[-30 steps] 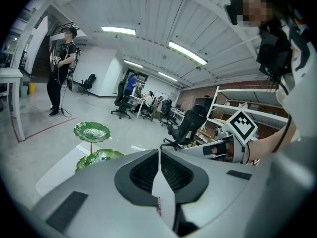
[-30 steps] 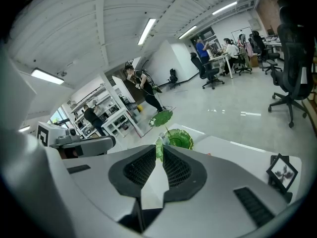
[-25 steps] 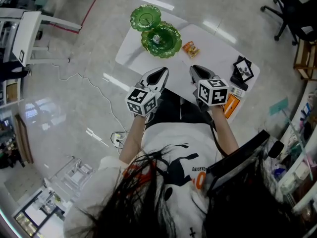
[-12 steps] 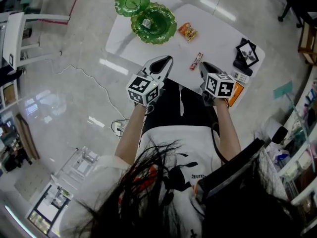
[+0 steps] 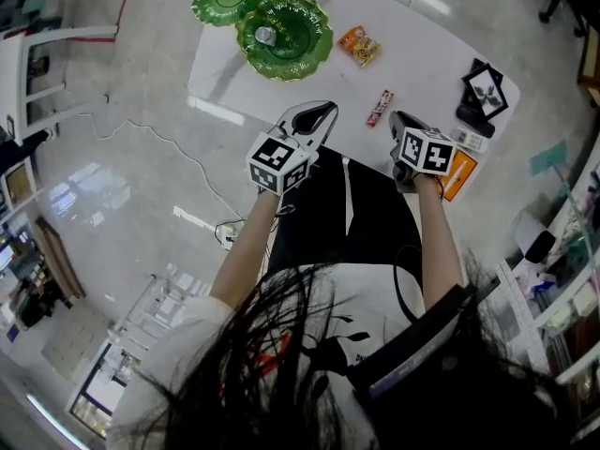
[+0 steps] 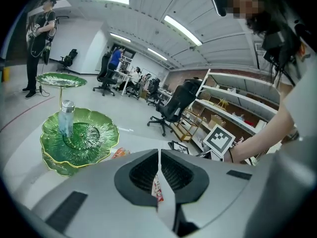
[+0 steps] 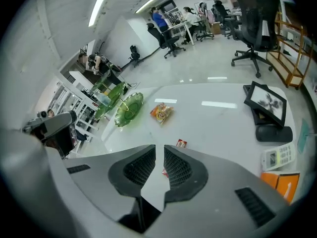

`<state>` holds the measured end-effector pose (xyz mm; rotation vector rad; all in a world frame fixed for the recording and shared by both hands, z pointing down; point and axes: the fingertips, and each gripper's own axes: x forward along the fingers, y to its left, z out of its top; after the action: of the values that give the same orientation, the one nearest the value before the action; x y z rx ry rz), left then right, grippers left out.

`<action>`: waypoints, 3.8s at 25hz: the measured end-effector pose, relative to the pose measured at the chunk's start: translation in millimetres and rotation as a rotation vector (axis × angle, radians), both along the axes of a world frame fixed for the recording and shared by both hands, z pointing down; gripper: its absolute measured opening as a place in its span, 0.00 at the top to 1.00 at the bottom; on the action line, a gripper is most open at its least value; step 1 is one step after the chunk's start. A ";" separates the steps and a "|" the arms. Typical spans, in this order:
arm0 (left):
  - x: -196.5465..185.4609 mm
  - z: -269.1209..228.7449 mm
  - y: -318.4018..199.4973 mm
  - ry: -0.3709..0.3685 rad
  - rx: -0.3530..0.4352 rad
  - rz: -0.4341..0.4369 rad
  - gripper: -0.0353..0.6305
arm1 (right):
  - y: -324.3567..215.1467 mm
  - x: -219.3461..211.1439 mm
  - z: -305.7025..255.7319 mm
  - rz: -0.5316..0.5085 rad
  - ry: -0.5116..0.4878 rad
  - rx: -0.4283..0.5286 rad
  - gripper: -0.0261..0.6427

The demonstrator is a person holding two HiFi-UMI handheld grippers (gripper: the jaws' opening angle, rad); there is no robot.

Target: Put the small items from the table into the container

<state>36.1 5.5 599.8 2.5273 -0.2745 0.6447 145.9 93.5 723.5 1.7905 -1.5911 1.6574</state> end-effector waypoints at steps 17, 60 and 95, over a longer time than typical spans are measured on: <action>-3.8 96.3 -16.5 -0.096 -0.056 0.035 0.93 | 5.6 -23.6 100.6 0.114 0.043 -0.215 0.66; -126.1 -5.6 -102.8 -0.057 0.011 -0.238 0.93 | -81.1 -61.8 -96.6 -0.182 0.226 0.001 0.80; -199.1 -67.4 -191.3 -0.010 0.014 -0.470 0.93 | -383.9 -158.2 -158.0 -0.671 0.248 0.129 0.80</action>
<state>-163.0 -185.8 532.4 2.3459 -0.8450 0.4662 -12.4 -290.5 565.5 1.2313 -1.9176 1.0065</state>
